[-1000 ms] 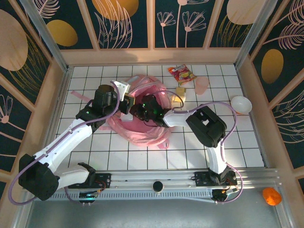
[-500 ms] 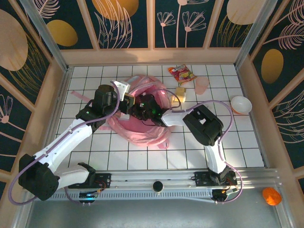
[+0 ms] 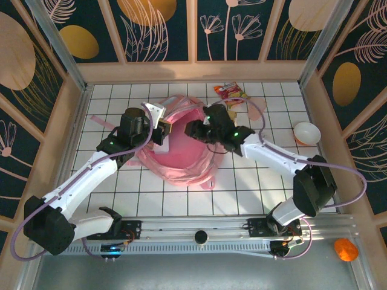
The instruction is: Pack the student bag
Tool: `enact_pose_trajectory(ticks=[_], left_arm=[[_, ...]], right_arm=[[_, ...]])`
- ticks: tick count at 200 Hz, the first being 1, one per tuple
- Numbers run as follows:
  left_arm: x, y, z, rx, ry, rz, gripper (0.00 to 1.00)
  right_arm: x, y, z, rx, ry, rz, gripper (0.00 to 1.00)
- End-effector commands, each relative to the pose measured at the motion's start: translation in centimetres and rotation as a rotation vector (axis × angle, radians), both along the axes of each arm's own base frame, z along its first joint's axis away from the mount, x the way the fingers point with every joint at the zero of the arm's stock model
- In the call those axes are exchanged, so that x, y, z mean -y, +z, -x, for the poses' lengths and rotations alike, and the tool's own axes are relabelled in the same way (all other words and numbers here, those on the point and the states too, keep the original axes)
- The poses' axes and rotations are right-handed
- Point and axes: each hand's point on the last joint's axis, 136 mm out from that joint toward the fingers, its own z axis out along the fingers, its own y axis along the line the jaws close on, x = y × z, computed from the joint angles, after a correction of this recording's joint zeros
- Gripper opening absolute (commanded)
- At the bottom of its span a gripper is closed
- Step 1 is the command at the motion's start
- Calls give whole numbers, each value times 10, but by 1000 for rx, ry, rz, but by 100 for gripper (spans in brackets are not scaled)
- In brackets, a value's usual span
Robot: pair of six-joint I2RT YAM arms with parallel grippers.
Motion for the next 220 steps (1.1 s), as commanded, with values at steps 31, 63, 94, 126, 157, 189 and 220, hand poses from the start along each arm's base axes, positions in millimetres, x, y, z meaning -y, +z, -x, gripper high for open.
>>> enact_pose_trajectory(ticks=[31,63,94,126,157,189,220], left_arm=[[7,74,-5,222,-23,131,0],[6,74,-4,223,-20,133,0],[5,72,-4,220,-17,120,0],[2,75,-4,225,-5,116,0],[0,75,-5,227,5,109,0],[0,74,-6,228,11,99,0],[2,74,-9,226,6,96,0]], right_arm=[[152,-48,2,-301,-183,357,48],[195,-54,-30,-297,-283,432,66],[196,-67,-76,-279,-293,478,75],[186,-87,-122,-278,-279,509,89],[184,-110,-153,-293,-275,564,99],[178,-130,-167,-303,-249,589,99],[158,-137,-171,-273,-177,557,99]])
